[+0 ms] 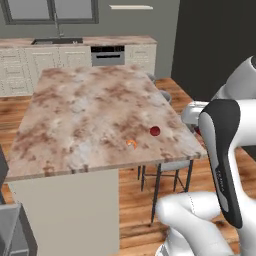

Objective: Open the fridge, remove the pear, onion, and shrimp, and place them on any counter.

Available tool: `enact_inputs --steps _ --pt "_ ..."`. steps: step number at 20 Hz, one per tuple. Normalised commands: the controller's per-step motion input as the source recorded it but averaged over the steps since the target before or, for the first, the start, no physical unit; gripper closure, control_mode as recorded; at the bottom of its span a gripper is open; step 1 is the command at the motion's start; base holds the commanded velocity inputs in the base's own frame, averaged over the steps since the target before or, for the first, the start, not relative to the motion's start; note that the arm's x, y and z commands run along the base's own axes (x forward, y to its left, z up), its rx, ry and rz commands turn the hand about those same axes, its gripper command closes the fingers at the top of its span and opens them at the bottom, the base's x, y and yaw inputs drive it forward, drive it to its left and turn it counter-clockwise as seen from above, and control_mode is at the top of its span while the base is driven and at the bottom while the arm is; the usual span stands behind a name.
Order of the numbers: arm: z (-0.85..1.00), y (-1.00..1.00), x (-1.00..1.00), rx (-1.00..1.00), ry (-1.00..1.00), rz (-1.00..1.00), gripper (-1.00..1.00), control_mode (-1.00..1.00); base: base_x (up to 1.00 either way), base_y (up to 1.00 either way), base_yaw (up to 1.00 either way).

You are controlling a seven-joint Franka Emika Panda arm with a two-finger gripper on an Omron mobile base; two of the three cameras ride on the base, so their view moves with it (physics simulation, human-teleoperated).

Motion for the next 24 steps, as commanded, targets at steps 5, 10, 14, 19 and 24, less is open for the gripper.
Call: enact_inputs --steps 5,10,14,19,24 --pt "0.0 0.0 0.0 0.0 0.0 0.0 1.0 1.0 0.67 -0.07 -0.01" --pt "0.0 0.0 0.0 0.0 0.0 0.0 1.0 1.0 0.82 0.0 -0.01" --pt "0.0 -0.02 0.0 0.0 0.0 0.0 1.0 -1.0 0.03 -0.05 0.0" --pt "-0.24 0.0 0.24 0.0 0.07 0.0 1.0 -1.0 0.0 0.0 0.0" --pt "-0.52 0.0 0.45 0.07 0.3 0.11 1.0 -1.0 0.0 0.0 0.0"
